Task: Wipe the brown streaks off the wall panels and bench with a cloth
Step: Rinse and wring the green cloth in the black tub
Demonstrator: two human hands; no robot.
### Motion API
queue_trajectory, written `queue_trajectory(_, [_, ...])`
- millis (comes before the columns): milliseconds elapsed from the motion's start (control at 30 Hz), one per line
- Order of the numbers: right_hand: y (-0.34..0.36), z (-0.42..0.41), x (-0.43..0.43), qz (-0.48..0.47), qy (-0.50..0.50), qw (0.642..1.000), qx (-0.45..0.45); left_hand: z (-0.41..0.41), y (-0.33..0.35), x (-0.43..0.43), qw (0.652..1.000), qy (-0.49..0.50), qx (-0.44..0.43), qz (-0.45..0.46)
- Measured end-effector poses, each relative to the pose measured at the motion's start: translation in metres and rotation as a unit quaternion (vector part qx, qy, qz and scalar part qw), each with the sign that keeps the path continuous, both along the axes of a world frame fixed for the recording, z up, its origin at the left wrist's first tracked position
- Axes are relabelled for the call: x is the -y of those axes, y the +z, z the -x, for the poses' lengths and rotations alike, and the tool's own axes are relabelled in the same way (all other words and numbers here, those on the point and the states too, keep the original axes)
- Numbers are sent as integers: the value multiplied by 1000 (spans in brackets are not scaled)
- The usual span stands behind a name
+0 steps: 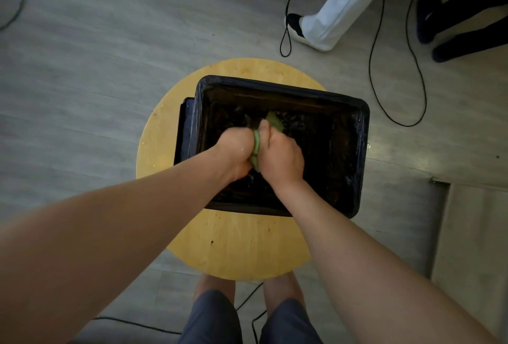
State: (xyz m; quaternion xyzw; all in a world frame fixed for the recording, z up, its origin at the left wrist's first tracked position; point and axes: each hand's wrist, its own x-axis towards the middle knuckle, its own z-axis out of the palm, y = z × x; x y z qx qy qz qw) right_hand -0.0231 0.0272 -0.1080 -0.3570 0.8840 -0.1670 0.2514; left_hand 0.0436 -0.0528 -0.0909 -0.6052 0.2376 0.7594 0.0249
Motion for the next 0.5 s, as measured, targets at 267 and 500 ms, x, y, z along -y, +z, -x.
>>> queue_trajectory(267, [-22,47,5,-217,-106,968,61,-12,1,-8,996,-75,33,40])
queue_trajectory(500, [9,-8,-4,-43,-107,965,236,-6,-6,-11,997,8,-39,-60])
